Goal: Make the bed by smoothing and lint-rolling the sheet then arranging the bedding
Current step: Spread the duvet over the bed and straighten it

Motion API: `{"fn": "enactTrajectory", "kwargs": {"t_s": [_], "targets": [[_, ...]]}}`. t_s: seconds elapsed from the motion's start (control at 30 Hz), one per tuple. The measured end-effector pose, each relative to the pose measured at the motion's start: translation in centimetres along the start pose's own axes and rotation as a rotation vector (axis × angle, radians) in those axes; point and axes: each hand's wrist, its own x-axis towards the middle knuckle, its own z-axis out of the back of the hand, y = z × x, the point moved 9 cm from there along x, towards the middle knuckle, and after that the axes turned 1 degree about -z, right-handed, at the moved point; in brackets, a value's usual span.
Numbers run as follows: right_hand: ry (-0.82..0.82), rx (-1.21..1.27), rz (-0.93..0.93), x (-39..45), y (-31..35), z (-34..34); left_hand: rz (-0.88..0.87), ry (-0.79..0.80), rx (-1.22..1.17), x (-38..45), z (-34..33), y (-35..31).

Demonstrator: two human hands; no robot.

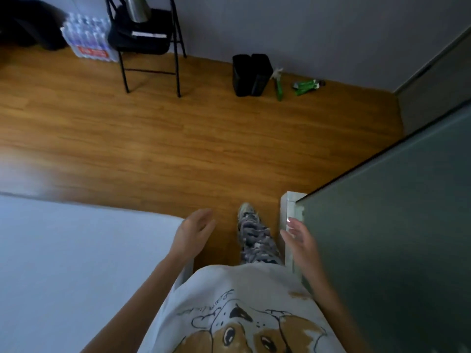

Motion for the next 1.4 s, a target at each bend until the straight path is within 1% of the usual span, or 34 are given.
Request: {"fn": "enactTrajectory", "kwargs": {"t_s": [0.1,0.27,0.37,0.47,0.6,0.8,0.93,1.07,1.2,1.4], "targets": [[0.074,-0.018,0.061,8.3,5.6,-0.6,0.031,-0.086,-0.045,5.7,2.0,-2.0],[0.319,-0.109,0.198,19.0,16.5,-3.4,0.138,-0.304,-0.157,12.0,7.0,-4.7],[0.435,-0.184,0.282,24.0,23.1,-7.0,0.187,-0.443,-0.212,14.3,10.5,-5.2],[0.548,-0.216,0.363,27.2,29.8,-12.0,0.256,-0.572,-0.279,15.9,14.2,-4.1],[0.659,-0.243,0.442,30.3,37.5,-20.6,0.332,-0.74,-0.383,18.1,20.5,-1.0],[0.753,-0.341,0.521,32.6,45.7,-35.0,0.366,-0.931,-0.502,22.0,31.5,5.5],[0.793,-0.371,0.527,33.1,52.1,-44.0,0.398,-0.992,-0.54,24.1,40.8,9.8],[0.842,-0.41,0.59,33.1,59.8,-53.3,0.376,-1.01,-0.479,26.1,51.6,13.2],[0.899,-0.455,0.629,33.3,65.8,-62.4,0.396,-1.041,-0.451,27.7,60.5,16.2],[1.013,-0.534,0.59,35.6,72.5,-79.5,0.549,-1.139,-0.508,30.6,70.6,24.2]]}}
